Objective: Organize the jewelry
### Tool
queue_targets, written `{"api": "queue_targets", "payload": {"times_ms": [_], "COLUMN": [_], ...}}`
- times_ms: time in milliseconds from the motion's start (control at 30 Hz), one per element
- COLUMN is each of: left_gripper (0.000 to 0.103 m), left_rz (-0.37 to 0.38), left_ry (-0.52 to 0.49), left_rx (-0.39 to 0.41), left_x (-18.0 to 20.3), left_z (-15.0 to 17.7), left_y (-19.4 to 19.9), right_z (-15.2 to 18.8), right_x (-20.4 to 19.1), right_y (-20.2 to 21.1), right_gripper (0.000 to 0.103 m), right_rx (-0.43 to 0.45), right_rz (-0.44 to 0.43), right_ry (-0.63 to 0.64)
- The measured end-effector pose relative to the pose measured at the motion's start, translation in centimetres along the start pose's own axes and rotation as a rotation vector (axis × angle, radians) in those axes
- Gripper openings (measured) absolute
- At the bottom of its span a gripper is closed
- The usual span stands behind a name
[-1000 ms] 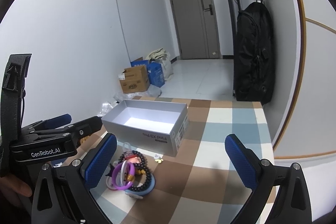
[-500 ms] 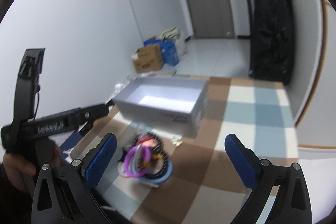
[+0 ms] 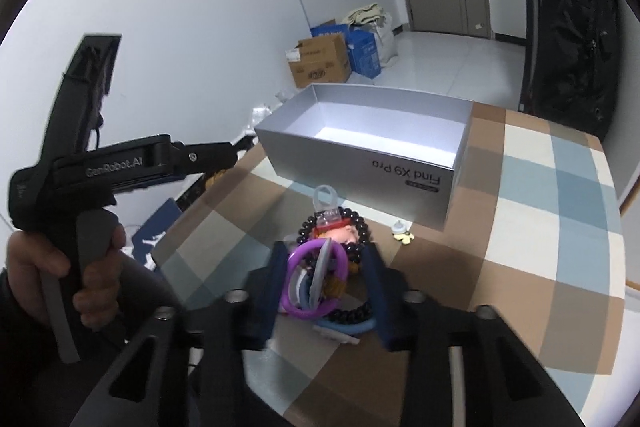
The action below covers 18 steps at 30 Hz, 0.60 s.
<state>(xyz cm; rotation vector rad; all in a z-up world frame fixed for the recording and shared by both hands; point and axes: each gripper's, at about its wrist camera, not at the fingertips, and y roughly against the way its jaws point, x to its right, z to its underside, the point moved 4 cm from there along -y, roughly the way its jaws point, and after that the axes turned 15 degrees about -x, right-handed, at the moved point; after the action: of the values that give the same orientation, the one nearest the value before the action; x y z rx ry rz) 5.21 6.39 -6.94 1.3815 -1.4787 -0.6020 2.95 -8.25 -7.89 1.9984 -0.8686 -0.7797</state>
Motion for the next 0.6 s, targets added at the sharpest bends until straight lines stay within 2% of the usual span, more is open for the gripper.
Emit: {"api": "queue_targets", "payload": {"times_ms": [33,100,133,200,367,500,600], "left_gripper": [0.096,0.088,0.084,0.082,0.082,0.082,0.082], "left_rz": [0.01,0.036,0.044,0.066,0.138,0.231,0.247], "left_ry": [-0.009,-0.028,-0.037,-0.049,-0.06,-0.066,-0.082], "left_rx": [-0.002,-0.017,-0.027,-0.047,-0.072,-0.138,-0.186], "left_x": [0.0,0.2,0.3,0.6,1.3,2.3,3.0], "left_z": [0.1,0.3,0.4,0.6,1.1,1.9,2.4], "left_y": [0.0,-0.1,-0.3,-0.5,-0.5,-1.0,-1.4], "right_z": [0.0,0.0,0.0,0.0,-0.5,-0.7,-0.9], "right_x": [0.0,0.0,0.0,0.1,0.8,1.4,1.9], "right_y": [0.0,-0.1,-0.1,-0.1,0.9,1.2,2.0], "right_gripper": [0.014,0.007,0.006,0.004,0.004,0.004,0.004], "right_rx": [-0.001,-0.009,-0.013,-0.013,0.026,0.038,0.068], "right_rz": [-0.001,0.003,0.006,0.003,-0.016,-0.041,-0.05], "right_ry": [0.0,0.002,0.002,-0.002,-0.032,-0.069,-0.088]}}
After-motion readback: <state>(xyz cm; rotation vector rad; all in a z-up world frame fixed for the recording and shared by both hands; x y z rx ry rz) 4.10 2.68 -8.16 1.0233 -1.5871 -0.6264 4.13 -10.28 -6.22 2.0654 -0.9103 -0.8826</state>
